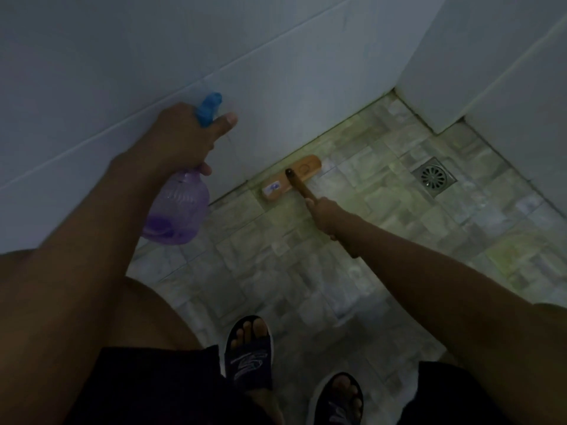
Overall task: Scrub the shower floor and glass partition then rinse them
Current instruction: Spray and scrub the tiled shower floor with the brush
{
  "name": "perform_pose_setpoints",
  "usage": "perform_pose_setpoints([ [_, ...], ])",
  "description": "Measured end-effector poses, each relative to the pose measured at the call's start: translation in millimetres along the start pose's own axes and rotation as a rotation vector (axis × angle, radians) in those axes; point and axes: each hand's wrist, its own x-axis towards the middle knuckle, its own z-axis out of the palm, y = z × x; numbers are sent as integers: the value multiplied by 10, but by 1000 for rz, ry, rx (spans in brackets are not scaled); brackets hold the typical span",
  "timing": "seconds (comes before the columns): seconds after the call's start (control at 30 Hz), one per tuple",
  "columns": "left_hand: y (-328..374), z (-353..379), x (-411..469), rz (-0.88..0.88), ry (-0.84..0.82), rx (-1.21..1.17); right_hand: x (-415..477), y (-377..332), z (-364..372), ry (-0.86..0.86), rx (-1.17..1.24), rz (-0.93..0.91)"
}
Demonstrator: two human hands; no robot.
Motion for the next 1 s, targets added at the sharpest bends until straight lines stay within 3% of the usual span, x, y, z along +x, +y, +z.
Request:
perform_pose_setpoints([
  [0.17, -20, 12, -76, 19, 5, -39, -361, 625, -325, -68, -143, 119],
  [0.27, -59, -9, -172, 13, -14, 6, -276, 567, -529, -23, -128, 187],
  [0.4, -101, 3, -241, 9, -22, 86, -36, 69, -285, 65, -33, 124],
  [0.53, 8, 74, -220, 37, -17, 137, -70, -343, 255, -19, 56, 3],
  [0.67, 176, 188, -131, 71, -19, 110, -338, -105, 564, -138, -82, -90],
  [0.83, 238, 490, -96, 116, -91, 111, -603, 774, 103, -141, -230, -62],
  [1.0, 272, 809, -72, 159, -143, 165, -462, 1202, -811, 106, -73, 221],
])
